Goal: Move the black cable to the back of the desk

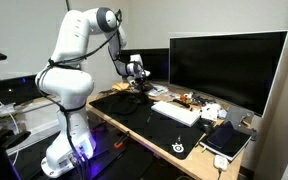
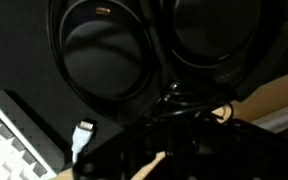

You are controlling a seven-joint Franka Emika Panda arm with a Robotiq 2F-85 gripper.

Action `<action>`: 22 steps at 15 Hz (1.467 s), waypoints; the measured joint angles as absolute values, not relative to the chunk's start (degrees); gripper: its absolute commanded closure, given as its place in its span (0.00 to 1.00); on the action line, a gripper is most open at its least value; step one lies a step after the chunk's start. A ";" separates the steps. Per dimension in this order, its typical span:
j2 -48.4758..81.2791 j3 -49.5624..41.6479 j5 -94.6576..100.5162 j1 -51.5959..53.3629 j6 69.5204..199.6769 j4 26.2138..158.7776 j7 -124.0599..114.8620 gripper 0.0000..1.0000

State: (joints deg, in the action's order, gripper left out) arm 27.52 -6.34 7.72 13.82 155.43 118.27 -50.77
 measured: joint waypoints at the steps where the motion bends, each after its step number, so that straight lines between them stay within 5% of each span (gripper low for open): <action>1: 27.57 -6.34 7.71 13.88 153.70 117.72 -50.77 0.97; 13: 27.53 -6.29 7.83 14.07 146.01 115.74 -50.78 0.97; 15: 27.27 -6.29 7.89 14.07 146.01 115.75 -50.78 0.63; 22: 23.21 -6.26 9.82 14.41 146.01 118.46 -50.78 0.12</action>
State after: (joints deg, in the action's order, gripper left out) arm 23.21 -6.26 9.82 14.41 146.01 118.46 -50.78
